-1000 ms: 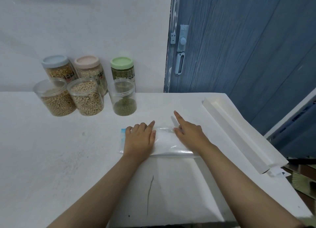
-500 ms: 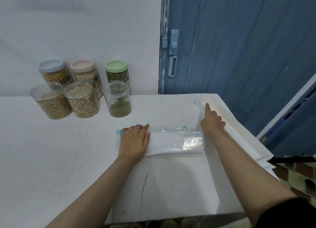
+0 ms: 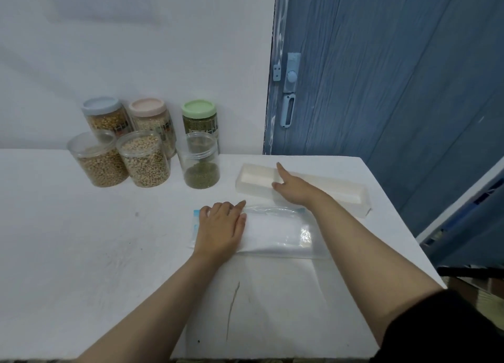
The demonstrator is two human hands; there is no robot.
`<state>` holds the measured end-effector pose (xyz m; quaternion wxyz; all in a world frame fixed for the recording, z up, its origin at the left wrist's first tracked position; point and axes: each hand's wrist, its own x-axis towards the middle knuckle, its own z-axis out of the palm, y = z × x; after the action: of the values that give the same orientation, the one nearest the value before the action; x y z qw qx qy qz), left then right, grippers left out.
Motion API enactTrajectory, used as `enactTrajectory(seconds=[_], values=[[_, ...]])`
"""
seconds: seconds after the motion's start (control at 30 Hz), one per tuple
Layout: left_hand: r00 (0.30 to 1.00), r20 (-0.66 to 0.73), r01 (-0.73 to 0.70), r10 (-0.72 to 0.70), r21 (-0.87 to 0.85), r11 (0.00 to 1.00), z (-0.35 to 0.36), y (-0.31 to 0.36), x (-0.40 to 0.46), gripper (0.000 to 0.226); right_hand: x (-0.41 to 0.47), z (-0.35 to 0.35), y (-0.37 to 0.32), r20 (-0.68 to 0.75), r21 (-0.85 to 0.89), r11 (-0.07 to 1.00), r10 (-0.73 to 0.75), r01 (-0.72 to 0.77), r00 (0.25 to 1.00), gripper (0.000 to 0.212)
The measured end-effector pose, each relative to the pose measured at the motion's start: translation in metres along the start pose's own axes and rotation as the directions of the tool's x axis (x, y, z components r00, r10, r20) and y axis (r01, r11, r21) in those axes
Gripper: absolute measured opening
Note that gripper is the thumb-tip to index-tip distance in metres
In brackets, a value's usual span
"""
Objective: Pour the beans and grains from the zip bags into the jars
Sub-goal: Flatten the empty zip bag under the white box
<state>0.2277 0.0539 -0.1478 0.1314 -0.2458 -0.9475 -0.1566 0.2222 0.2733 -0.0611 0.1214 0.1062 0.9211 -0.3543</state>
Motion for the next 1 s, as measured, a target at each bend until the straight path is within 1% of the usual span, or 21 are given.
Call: enactTrajectory(seconds=[0.07,0.13,0.2,0.23,0.27,0.33,0.37,0.4,0.47,0.5,0.53,0.6,0.73,0.87,1.0], values=[[1.0,-0.006,0.0,0.0,0.013,1.0,0.002,0.0,0.001,0.061,0.0,0.009,-0.013,0.021,0.008,1.0,-0.022,0.022,1.0,0.063],[1.0,-0.024,-0.002,0.003,0.02,1.0,0.003,0.0,0.001,0.06,0.002,0.02,-0.021,0.043,0.053,0.998,-0.049,0.046,0.998,0.062],[0.998,-0.055,-0.009,0.01,0.01,1.0,0.004,-0.001,0.001,0.057,0.001,0.028,-0.025,0.019,0.085,0.992,-0.095,0.093,0.995,0.061],[0.998,-0.068,-0.011,0.012,0.005,1.0,0.004,0.0,0.001,0.056,-0.002,0.03,-0.026,-0.042,0.069,0.988,-0.132,0.135,0.99,0.06],[0.997,-0.073,-0.011,0.011,0.001,1.0,0.004,0.0,0.0,0.056,-0.008,0.031,-0.025,-0.142,0.034,0.983,-0.176,0.183,0.974,0.056],[0.998,-0.059,-0.007,0.007,-0.007,1.0,0.004,-0.001,0.0,0.057,-0.025,0.035,-0.019,-0.37,0.003,0.952,-0.282,0.305,0.885,0.046],[0.999,-0.052,-0.004,0.003,-0.009,1.0,0.004,0.0,0.0,0.057,-0.034,0.038,-0.014,-0.422,-0.001,0.933,-0.327,0.361,0.846,0.042],[0.999,-0.049,0.0,0.0,-0.01,1.0,0.005,0.0,0.001,0.058,-0.043,0.041,-0.008,-0.41,-0.022,0.919,-0.367,0.393,0.835,0.039],[0.999,-0.049,-0.008,0.007,-0.013,1.0,0.005,0.0,0.001,0.058,-0.055,0.05,0.007,-0.265,-0.098,0.916,-0.402,0.39,0.877,0.043],[0.998,-0.052,-0.02,0.019,-0.013,1.0,0.006,0.0,0.001,0.058,-0.057,0.055,0.014,-0.196,-0.146,0.921,-0.384,0.36,0.902,0.049],[0.998,-0.054,-0.033,0.032,-0.011,0.999,0.006,0.0,0.0,0.058,-0.058,0.06,0.02,-0.158,-0.192,0.927,-0.354,0.323,0.922,0.053],[0.998,-0.046,-0.046,0.045,-0.019,0.999,0.004,0.001,-0.001,0.061,-0.056,0.066,0.025,-0.154,-0.244,0.935,-0.3,0.258,0.942,0.06],[1.0,-0.026,-0.004,0.002,-0.093,0.996,0.002,0.003,-0.006,0.064,-0.054,0.065,0.021,-0.142,-0.217,0.959,-0.217,0.184,0.966,0.068],[0.997,-0.071,-0.042,0.038,-0.049,0.998,0.003,0.006,-0.009,0.052,-0.063,0.065,0.013,-0.118,-0.331,0.937,-0.162,0.115,0.98,0.064],[0.987,-0.151,-0.06,0.06,0.001,0.998,0.0,0.006,-0.011,0.04,-0.069,0.067,0.006,-0.169,-0.367,0.928,-0.142,0.071,0.975,0.062]])
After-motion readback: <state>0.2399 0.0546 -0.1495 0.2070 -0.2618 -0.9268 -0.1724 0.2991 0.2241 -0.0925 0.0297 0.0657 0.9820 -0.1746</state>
